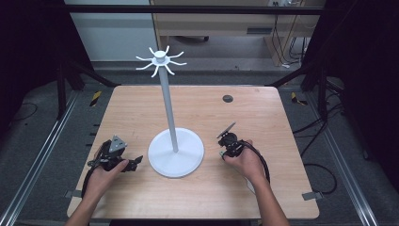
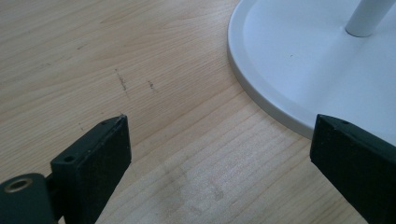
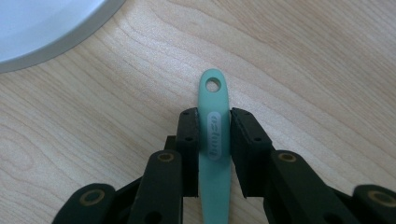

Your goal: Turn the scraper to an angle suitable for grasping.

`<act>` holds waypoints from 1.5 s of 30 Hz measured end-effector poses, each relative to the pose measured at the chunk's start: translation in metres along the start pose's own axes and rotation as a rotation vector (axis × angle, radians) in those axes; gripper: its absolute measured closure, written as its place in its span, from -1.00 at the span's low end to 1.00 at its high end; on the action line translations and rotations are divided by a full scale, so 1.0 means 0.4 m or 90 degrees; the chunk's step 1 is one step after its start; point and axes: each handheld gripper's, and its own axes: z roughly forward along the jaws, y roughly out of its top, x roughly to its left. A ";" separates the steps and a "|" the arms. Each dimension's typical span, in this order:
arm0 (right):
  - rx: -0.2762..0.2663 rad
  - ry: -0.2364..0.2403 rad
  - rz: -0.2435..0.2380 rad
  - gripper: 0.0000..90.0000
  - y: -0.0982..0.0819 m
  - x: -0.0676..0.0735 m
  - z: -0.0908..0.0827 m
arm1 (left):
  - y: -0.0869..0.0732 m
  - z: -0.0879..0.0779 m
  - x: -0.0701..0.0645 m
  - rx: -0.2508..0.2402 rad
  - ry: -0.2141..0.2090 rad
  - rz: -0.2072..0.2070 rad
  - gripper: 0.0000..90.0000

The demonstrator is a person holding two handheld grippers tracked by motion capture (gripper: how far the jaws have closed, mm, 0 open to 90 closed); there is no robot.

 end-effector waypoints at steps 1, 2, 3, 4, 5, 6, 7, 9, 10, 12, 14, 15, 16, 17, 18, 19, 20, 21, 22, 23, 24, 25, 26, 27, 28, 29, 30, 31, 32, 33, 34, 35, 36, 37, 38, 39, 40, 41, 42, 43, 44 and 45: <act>-0.002 -0.002 0.004 0.64 -0.001 0.002 -0.001 | 0.000 0.000 0.000 0.000 0.000 0.000 -0.89; -0.007 -0.004 -0.003 0.65 -0.002 0.000 -0.004 | 0.000 -0.001 0.000 -0.002 0.000 -0.001 -0.89; -0.012 -0.003 0.003 0.65 -0.004 0.000 -0.008 | 0.000 -0.001 0.000 -0.002 0.000 -0.001 -0.89; -0.018 -0.004 -0.003 0.65 -0.006 -0.002 -0.012 | 0.000 -0.001 0.001 -0.002 0.001 -0.001 -0.89; -0.025 -0.005 0.002 0.65 -0.007 -0.003 -0.018 | -0.001 0.000 0.001 -0.001 0.000 -0.001 -0.89; -0.034 -0.003 0.008 0.65 -0.010 -0.004 -0.029 | 0.000 0.000 0.001 -0.001 0.000 -0.001 -0.89; -0.043 -0.005 0.013 0.65 -0.013 -0.006 -0.036 | 0.000 -0.001 0.000 0.000 0.000 0.000 -0.89; -0.064 0.000 0.015 0.65 -0.020 -0.011 -0.056 | 0.000 -0.001 0.000 0.000 0.000 0.000 -0.89; -0.075 0.001 0.016 0.65 -0.023 -0.013 -0.067 | 0.000 -0.001 0.000 0.000 0.000 0.001 -0.89; -0.099 -0.002 0.026 0.65 -0.031 -0.015 -0.091 | 0.000 0.000 -0.001 0.001 0.000 0.001 -0.89; -0.124 -0.003 0.027 0.65 -0.038 -0.019 -0.112 | 0.000 0.000 -0.001 0.002 0.000 0.001 -0.89; -0.130 -0.002 0.028 0.65 -0.041 -0.019 -0.120 | 0.000 0.000 -0.001 0.002 0.001 0.001 -0.89; -0.141 -0.004 0.028 0.65 -0.044 -0.021 -0.130 | 0.000 0.000 -0.001 0.002 0.001 0.001 -0.89; -0.152 -0.006 0.030 0.65 -0.048 -0.021 -0.140 | -0.001 0.000 -0.001 0.003 0.001 0.001 -0.89; -0.163 -0.007 0.029 0.65 -0.052 -0.022 -0.149 | -0.001 0.000 -0.001 0.003 0.000 0.001 -0.89; -0.172 -0.007 0.032 0.65 -0.057 -0.022 -0.157 | -0.001 0.000 -0.001 0.003 0.000 0.001 -0.89; -0.181 -0.007 0.034 0.65 -0.062 -0.022 -0.166 | -0.001 -0.001 -0.001 0.003 0.000 0.001 -0.89; -0.195 -0.011 0.039 0.65 -0.068 -0.023 -0.174 | -0.001 -0.001 -0.001 0.002 0.000 0.001 -0.89; -0.201 -0.009 0.042 0.65 -0.072 -0.024 -0.180 | -0.001 -0.001 -0.001 0.003 -0.001 0.002 -0.89; -0.212 -0.011 0.042 0.65 -0.077 -0.026 -0.186 | -0.001 -0.001 -0.002 0.003 0.000 0.001 -0.89; -0.230 -0.010 0.049 0.65 -0.088 -0.028 -0.201 | -0.002 -0.001 -0.002 0.003 0.000 0.002 -0.89; -0.230 -0.010 0.049 0.65 -0.088 -0.028 -0.201 | -0.002 -0.002 -0.002 0.003 0.000 0.002 -0.89; -0.234 -0.009 0.049 0.65 -0.091 -0.029 -0.207 | -0.002 -0.002 -0.002 0.003 0.000 0.002 -0.89; -0.243 -0.009 0.049 0.65 -0.096 -0.030 -0.214 | -0.002 -0.001 -0.002 0.003 0.000 0.002 -0.89; -0.253 -0.009 0.050 0.65 -0.101 -0.031 -0.223 | -0.002 -0.001 -0.002 0.003 0.000 0.002 -0.89; -0.260 -0.006 0.053 0.65 -0.105 -0.031 -0.230 | -0.002 -0.001 -0.002 0.004 0.001 0.002 -0.89; -0.267 -0.007 0.053 0.65 -0.109 -0.031 -0.237 | -0.002 -0.001 -0.002 0.004 0.002 0.003 -0.89; -0.274 -0.005 0.053 0.65 -0.111 -0.031 -0.243 | -0.002 -0.002 -0.002 0.005 0.003 0.002 -0.89; -0.283 -0.003 0.055 0.65 -0.115 -0.031 -0.252 | -0.002 -0.002 -0.001 0.005 0.003 0.002 -0.89; -0.289 -0.002 0.053 0.65 -0.117 -0.032 -0.258 | -0.003 -0.003 -0.001 0.005 0.003 0.001 -0.89; -0.298 0.002 0.055 0.66 -0.119 -0.032 -0.265 | -0.003 -0.003 -0.001 0.003 0.003 0.000 -0.89; -0.306 0.005 0.057 0.66 -0.121 -0.032 -0.272 | -0.003 -0.003 0.000 0.004 0.003 0.000 -0.89; -0.313 0.008 0.061 0.66 -0.123 -0.031 -0.278 | -0.004 -0.003 0.000 0.004 0.002 0.000 -0.89; -0.318 0.008 0.061 0.66 -0.124 -0.032 -0.283 | -0.004 -0.003 0.000 0.004 0.002 0.000 -0.89; -0.323 0.010 0.061 0.66 -0.125 -0.032 -0.288 | -0.004 -0.002 0.000 0.004 0.002 0.001 -0.89; -0.326 0.012 0.061 0.66 -0.126 -0.032 -0.293 | -0.004 -0.002 0.000 0.004 0.002 0.001 -0.89; -0.328 0.013 0.060 0.66 -0.126 -0.033 -0.296 | -0.004 -0.002 0.000 0.005 0.001 0.001 -0.89; -0.332 0.012 0.060 0.66 -0.126 -0.033 -0.298 | -0.004 -0.002 0.000 0.004 0.001 0.001 -0.89; -0.336 0.014 0.061 0.66 -0.125 -0.034 -0.301 | -0.003 -0.002 -0.001 0.004 0.001 0.001 -0.89; -0.338 0.013 0.061 0.66 -0.125 -0.035 -0.303 | -0.003 -0.002 -0.001 0.006 0.000 0.002 -0.89; -0.346 0.014 0.062 0.66 -0.124 -0.034 -0.307 | -0.003 -0.002 -0.001 0.006 0.001 0.002 -0.89; -0.350 0.015 0.061 0.66 -0.123 -0.035 -0.308 | -0.003 -0.002 -0.001 0.006 0.000 0.002 -0.89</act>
